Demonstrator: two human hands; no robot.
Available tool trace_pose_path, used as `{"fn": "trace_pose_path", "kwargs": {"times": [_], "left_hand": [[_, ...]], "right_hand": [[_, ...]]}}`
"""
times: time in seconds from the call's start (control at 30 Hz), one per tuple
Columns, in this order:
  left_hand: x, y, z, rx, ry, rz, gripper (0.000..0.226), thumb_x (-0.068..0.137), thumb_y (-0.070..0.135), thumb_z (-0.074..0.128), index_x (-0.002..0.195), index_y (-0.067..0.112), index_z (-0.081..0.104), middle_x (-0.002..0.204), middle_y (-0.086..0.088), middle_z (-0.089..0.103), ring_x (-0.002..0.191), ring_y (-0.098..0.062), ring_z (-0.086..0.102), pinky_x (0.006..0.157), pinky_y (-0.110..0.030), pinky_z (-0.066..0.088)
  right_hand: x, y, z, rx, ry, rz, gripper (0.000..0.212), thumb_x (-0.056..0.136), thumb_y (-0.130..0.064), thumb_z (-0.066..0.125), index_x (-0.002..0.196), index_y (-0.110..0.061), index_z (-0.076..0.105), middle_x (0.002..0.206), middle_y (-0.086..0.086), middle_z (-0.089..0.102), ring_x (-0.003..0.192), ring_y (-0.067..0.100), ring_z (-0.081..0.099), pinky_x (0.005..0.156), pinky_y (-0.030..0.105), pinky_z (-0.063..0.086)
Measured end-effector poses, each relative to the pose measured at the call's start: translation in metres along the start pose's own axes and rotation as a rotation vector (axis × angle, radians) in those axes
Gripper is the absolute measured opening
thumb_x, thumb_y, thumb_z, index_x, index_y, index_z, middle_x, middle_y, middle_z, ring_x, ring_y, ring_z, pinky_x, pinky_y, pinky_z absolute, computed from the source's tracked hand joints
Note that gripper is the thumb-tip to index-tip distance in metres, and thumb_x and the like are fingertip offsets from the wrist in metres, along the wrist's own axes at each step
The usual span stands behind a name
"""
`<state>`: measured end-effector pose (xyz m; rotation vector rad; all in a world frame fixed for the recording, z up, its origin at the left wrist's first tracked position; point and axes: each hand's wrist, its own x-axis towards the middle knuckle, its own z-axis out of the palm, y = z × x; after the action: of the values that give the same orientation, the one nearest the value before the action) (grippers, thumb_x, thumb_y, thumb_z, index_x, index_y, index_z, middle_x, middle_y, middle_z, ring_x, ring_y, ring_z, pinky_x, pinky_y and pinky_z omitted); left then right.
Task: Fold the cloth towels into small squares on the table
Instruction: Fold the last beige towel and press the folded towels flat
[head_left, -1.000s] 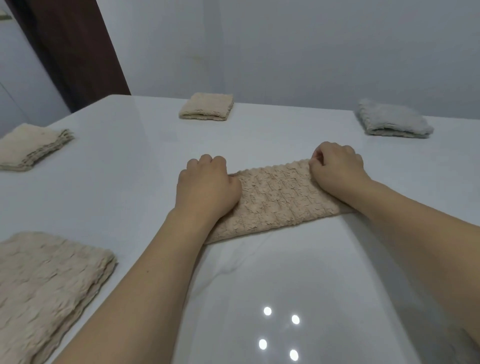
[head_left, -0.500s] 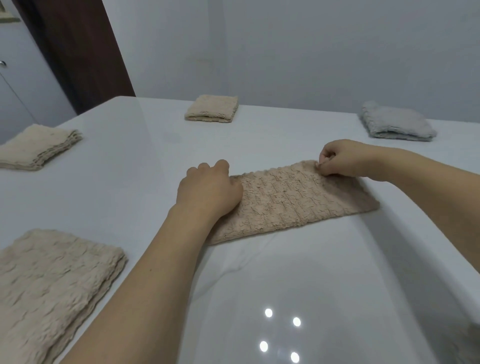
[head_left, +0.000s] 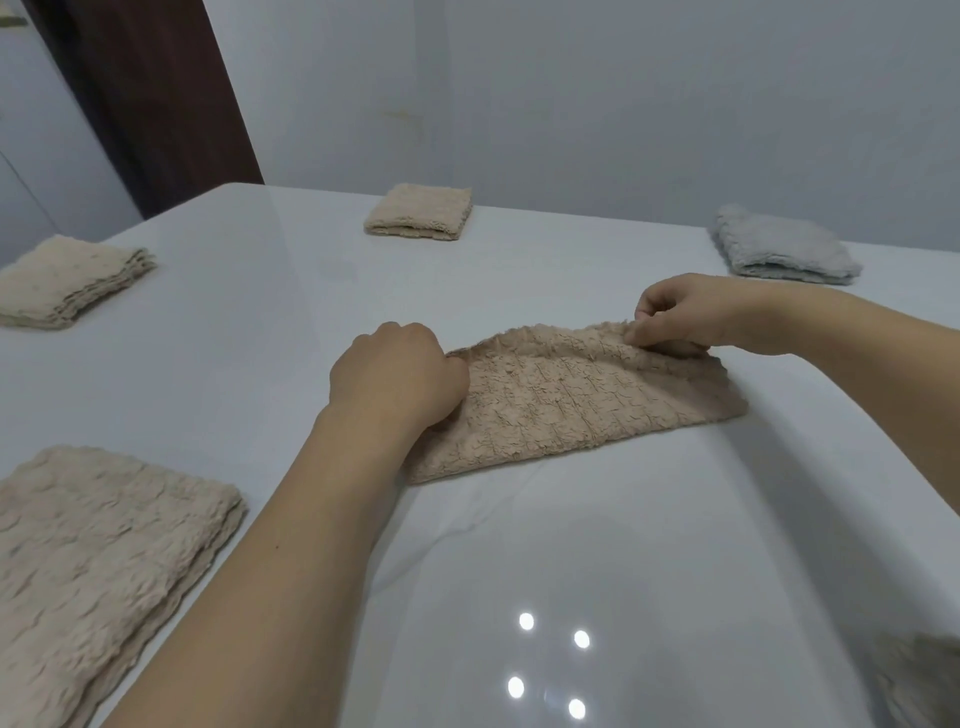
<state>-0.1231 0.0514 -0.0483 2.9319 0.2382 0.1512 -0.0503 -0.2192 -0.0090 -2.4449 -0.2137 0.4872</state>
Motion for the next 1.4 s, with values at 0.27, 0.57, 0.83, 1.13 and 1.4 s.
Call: {"fn": "trace_pose_path", "kwargs": {"times": [0.27, 0.57, 0.83, 1.13, 1.4], "left_hand": [[-0.004, 0.005, -0.008, -0.011, 0.008, -0.061, 0.031, 0.092, 0.033, 0.047, 0.069, 0.013, 0.046, 0.07, -0.001, 0.048, 0.07, -0.025, 0.049, 0.058, -0.028, 0.033], [-0.006, 0.002, -0.016, -0.208, 0.401, 0.038, 0.026, 0.087, 0.023, 0.047, 0.067, 0.007, 0.052, 0.081, -0.007, 0.051, 0.072, -0.029, 0.051, 0.056, -0.033, 0.031], [-0.02, 0.014, -0.046, -0.633, 0.484, 0.037, 0.027, 0.091, 0.021, 0.059, 0.073, 0.002, 0.068, 0.075, -0.01, 0.067, 0.073, -0.027, 0.062, 0.064, -0.038, 0.048], [-0.045, 0.022, -0.07, -0.824, 0.363, 0.102, 0.02, 0.082, 0.027, 0.072, 0.077, 0.009, 0.067, 0.073, 0.0, 0.066, 0.06, -0.012, 0.054, 0.056, -0.027, 0.04], [-0.056, 0.016, -0.09, -1.304, 0.077, 0.047, 0.024, 0.083, 0.009, 0.065, 0.063, 0.011, 0.053, 0.056, 0.0, 0.054, 0.052, -0.015, 0.049, 0.057, -0.026, 0.039]], "right_hand": [[-0.007, -0.001, -0.01, 0.193, -0.082, -0.081, 0.028, 0.079, -0.01, 0.075, 0.072, -0.017, 0.05, 0.058, -0.005, 0.047, 0.057, 0.013, 0.038, 0.06, 0.027, 0.03], [-0.027, 0.008, -0.029, 0.188, 0.288, -0.185, 0.021, 0.075, -0.021, 0.081, 0.078, -0.012, 0.062, 0.07, -0.002, 0.054, 0.067, 0.012, 0.046, 0.059, 0.024, 0.034], [-0.075, 0.015, -0.051, 0.38, 0.431, -0.318, 0.016, 0.072, -0.021, 0.079, 0.078, -0.015, 0.066, 0.077, 0.001, 0.064, 0.073, 0.012, 0.06, 0.076, 0.025, 0.048], [-0.122, 0.031, -0.061, 0.31, 0.548, -0.387, 0.014, 0.086, -0.017, 0.071, 0.096, -0.027, 0.069, 0.08, 0.005, 0.058, 0.078, 0.016, 0.056, 0.082, 0.034, 0.05], [-0.143, 0.026, -0.065, 0.62, 0.22, -0.306, 0.026, 0.085, -0.03, 0.055, 0.094, -0.007, 0.064, 0.084, -0.001, 0.07, 0.079, 0.009, 0.065, 0.073, 0.02, 0.054]]}}
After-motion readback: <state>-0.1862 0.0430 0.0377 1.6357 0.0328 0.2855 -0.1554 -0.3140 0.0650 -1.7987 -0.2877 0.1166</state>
